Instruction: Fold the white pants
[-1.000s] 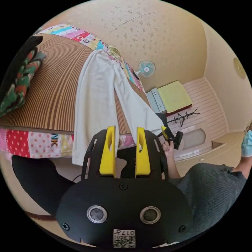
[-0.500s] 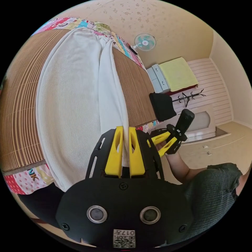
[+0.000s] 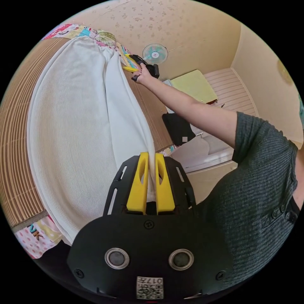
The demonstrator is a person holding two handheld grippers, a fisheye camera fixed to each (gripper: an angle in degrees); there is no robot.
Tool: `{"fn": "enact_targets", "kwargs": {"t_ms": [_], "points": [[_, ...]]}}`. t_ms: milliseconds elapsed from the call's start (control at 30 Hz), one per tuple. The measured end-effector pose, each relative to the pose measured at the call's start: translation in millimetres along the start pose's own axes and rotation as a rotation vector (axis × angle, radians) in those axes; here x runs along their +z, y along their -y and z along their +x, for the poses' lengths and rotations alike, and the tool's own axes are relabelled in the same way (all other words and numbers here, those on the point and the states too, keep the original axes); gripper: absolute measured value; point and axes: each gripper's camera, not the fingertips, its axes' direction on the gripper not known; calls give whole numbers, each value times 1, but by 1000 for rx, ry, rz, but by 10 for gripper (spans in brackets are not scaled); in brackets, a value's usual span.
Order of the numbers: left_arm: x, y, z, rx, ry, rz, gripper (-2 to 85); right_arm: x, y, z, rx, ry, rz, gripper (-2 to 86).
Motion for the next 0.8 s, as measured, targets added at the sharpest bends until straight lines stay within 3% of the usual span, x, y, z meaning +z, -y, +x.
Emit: {"fn": "enact_targets", "kwargs": {"t_ms": [167, 267, 333, 367, 433, 533, 633, 800], "points": [[-6, -10, -18, -9, -77, 37, 38, 65, 52, -31, -12, -256, -76, 118], [1, -17, -33, -36, -147, 61, 37, 101, 60, -80, -129, -555, -79, 49], [0, -21, -40, -53, -203, 72, 35, 118, 44, -145, -223, -784, 96, 39], [-9, -26, -41, -43, -211, 97, 34, 122, 38, -163, -257, -800, 142, 37], [-33, -36, -40, -17, -194, 156, 32, 142, 8, -232, -425, -715, 263, 34], [-68, -60, -39, -33, -157, 243, 33, 181, -7, -289, -544, -531, 214, 41], [-89, -88, -46, -137, -9, 293, 35, 217, 4, -289, -456, -327, 22, 57], [-97, -112, -59, -277, 207, 278, 43, 189, -50, -260, -387, -211, -28, 70]]}}
